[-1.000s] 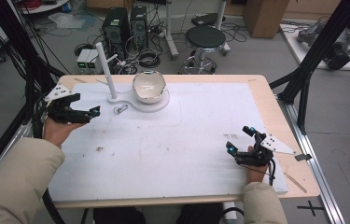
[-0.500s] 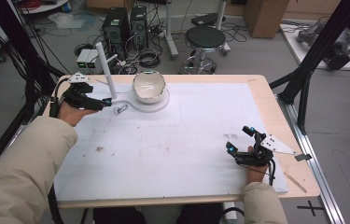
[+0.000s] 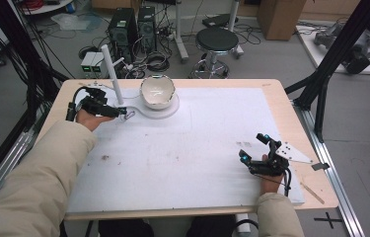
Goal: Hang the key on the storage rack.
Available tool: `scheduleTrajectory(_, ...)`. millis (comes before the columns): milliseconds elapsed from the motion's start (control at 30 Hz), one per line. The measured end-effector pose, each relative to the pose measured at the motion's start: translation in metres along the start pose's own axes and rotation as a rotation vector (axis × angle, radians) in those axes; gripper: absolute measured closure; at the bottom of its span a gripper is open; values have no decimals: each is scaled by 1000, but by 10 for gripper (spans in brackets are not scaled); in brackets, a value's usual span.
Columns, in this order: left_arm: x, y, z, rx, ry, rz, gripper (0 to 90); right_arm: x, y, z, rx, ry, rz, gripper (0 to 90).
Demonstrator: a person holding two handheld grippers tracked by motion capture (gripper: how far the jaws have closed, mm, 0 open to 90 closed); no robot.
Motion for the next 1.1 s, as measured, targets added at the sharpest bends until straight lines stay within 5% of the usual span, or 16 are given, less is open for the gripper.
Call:
scheduleTrajectory(467, -27, 21, 2, -10, 15, 155, 18, 0, 0, 0, 1, 1, 0, 5)
scheduleTrajectory(900, -34, 31, -3, -29, 13, 189, 34, 0, 0, 0, 2, 2, 1, 5)
scheduleTrajectory(1100, -33, 31, -4, -30, 17, 180, 195, 0, 0, 0, 2, 3, 1, 5)
Point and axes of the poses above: each handheld gripper's, and its own axes: y roughly forward along the jaws, x roughly out of its top, z roughly to its left, the point moved 10 cm from there along y, roughly forward along the jaws, and after that the axes turned 1 degree about x, right-handed, at the moved point
